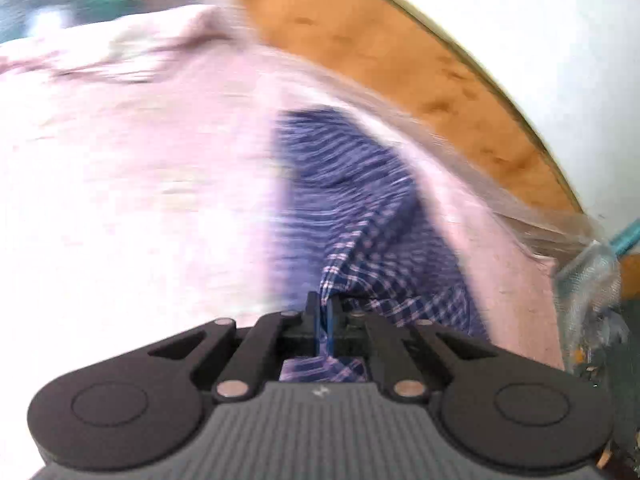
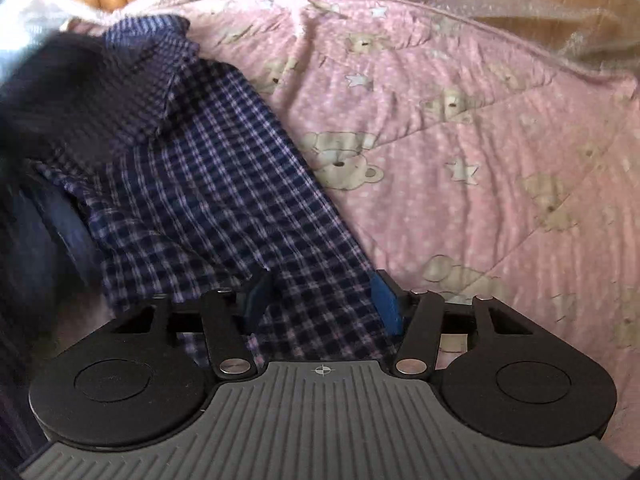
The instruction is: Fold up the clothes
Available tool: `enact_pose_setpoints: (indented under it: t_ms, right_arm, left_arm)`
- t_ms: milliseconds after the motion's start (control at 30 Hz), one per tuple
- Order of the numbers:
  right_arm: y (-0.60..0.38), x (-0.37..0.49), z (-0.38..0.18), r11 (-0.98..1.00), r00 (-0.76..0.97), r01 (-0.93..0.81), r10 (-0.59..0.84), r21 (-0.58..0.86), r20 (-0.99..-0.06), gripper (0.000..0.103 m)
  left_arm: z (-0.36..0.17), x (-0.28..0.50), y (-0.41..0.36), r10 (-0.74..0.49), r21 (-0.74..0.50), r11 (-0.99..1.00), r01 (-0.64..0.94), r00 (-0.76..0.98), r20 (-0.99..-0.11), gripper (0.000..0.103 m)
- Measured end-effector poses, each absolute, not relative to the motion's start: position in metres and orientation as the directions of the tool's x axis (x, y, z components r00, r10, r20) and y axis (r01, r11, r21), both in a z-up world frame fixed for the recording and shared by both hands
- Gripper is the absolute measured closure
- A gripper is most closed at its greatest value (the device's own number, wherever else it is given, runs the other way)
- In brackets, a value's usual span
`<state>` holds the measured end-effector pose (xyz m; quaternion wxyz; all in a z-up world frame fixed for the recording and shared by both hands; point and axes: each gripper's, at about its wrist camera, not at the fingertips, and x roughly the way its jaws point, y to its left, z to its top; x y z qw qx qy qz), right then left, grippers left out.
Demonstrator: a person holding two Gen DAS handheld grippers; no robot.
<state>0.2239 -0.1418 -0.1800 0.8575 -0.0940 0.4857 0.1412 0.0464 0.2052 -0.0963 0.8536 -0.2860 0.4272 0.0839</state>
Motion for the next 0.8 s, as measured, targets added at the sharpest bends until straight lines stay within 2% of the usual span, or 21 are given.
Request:
enact_pose_setpoints:
  t_ms: [67,167,233,300,333,433,467,500,567,667,767,800]
  right_arm:
    - [-0.144,0.224,-0.179,0.941,0.499,-0.326,0.093,-0.088,-0.862,0.048]
    - [-0.150,0.228,-0.175,0.932,0.515,-0.291,-0.037,-0.216,-0.856,0.049]
    - [-0.159,0.232,-0.170,0.934,0.512,-0.266,-0.072,-0.238,-0.856,0.050]
    - [-0.170,0.237,-0.162,0.947,0.500,-0.242,-0.063,-0.209,-0.864,0.051]
    - [-0.169,0.240,-0.151,0.952,0.518,-0.246,-0.029,-0.181,-0.855,0.052]
    - [-0.142,0.258,-0.119,0.942,0.560,-0.327,0.133,-0.071,-0.818,0.049]
    - [-0.129,0.266,-0.110,0.931,0.564,-0.364,0.201,-0.022,-0.801,0.041]
    - [-0.115,0.275,-0.102,0.916,0.564,-0.401,0.269,0.026,-0.780,0.032]
    - [-0.084,0.300,-0.100,0.873,0.536,-0.474,0.388,0.113,-0.749,0.024]
    - [-0.033,0.341,-0.112,0.801,0.471,-0.571,0.498,0.179,-0.728,0.024]
    - [0.007,0.374,-0.136,0.749,0.411,-0.639,0.525,0.175,-0.745,0.026]
    - [0.015,0.383,-0.145,0.736,0.391,-0.652,0.531,0.180,-0.752,0.032]
  left_arm:
    - [-0.100,0.006,0.251,0.063,-0.301,0.781,-0.547,0.549,-0.833,0.100]
    - [-0.106,-0.036,0.298,0.141,-0.261,0.696,-0.669,0.484,-0.864,0.100]
    - [-0.101,-0.050,0.313,0.201,-0.212,0.676,-0.706,0.453,-0.869,0.094]
    - [-0.085,-0.044,0.312,0.243,-0.192,0.696,-0.692,0.479,-0.844,0.079]
    - [-0.076,-0.038,0.310,0.262,-0.185,0.708,-0.681,0.497,-0.827,0.077]
    - [-0.055,0.009,0.301,0.248,-0.190,0.776,-0.601,0.568,-0.784,0.052]
    - [-0.053,0.036,0.297,0.231,-0.183,0.802,-0.568,0.578,-0.782,0.035]
    - [-0.053,0.064,0.292,0.216,-0.172,0.827,-0.535,0.585,-0.781,0.025]
    - [-0.060,0.124,0.281,0.222,-0.110,0.866,-0.488,0.573,-0.789,0.022]
    - [-0.091,0.210,0.275,0.246,0.001,0.901,-0.433,0.510,-0.825,0.022]
    - [-0.120,0.270,0.267,0.256,0.076,0.929,-0.362,0.482,-0.838,0.023]
    - [-0.128,0.283,0.265,0.253,0.090,0.939,-0.333,0.488,-0.835,0.023]
